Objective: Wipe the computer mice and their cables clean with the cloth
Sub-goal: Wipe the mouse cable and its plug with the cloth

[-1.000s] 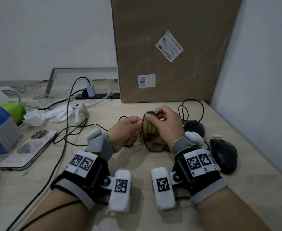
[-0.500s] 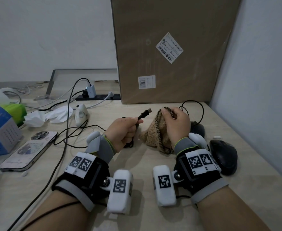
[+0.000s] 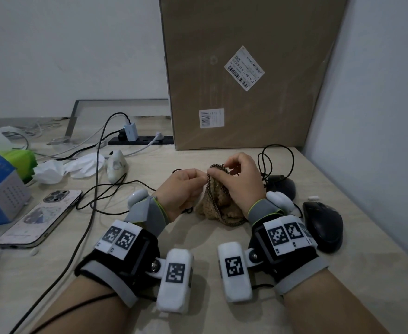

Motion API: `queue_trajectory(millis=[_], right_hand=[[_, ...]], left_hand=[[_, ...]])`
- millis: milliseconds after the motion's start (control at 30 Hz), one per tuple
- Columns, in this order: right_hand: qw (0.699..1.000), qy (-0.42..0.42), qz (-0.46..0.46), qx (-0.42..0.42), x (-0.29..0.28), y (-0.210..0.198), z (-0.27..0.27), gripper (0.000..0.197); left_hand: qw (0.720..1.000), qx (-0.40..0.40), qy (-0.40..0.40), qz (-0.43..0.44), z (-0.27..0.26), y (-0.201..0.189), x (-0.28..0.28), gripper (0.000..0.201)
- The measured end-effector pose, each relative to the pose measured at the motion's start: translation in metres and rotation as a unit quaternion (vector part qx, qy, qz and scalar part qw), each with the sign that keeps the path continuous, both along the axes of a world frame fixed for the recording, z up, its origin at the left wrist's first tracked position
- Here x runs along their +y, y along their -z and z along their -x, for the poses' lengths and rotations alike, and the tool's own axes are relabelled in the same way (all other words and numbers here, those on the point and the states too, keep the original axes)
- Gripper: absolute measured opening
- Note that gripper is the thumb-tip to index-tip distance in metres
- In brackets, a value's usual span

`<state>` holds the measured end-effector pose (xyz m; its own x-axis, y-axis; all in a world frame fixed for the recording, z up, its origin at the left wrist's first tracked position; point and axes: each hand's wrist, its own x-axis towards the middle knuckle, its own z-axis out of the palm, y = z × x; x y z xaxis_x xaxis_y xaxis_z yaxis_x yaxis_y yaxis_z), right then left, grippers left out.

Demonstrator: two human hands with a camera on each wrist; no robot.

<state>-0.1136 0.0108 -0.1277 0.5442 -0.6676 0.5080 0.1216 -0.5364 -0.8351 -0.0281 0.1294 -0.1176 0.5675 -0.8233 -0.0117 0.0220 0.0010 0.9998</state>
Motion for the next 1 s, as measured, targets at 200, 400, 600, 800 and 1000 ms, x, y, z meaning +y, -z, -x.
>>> queue_trajectory(millis=[200,400,600,800,1000], right_hand=[[0.995,-0.012,-0.102,0.006,0.001,-0.001,0.000,0.042],[0.987,-0.015,-0.155,-0.041,-0.003,-0.002,0.001,0.015],[0.987,0.004,-0.154,-0.051,-0.006,0.002,-0.002,0.010],[0.990,0.035,-0.117,-0.070,-0.006,-0.002,0.004,0.012],[0.998,-0.048,-0.030,-0.031,0.006,-0.004,0.001,0.014]], left_hand=[[1.000,-0.004,0.014,0.014,0.000,0.002,-0.001,0.018],[0.998,0.010,0.053,0.020,0.002,0.001,0.000,0.016],[0.996,0.000,0.091,-0.002,0.005,0.000,0.000,0.062],[0.999,0.018,-0.044,0.009,-0.003,0.001,-0.003,0.023],[0.999,-0.010,-0.029,0.010,0.003,0.000,-0.002,0.025]])
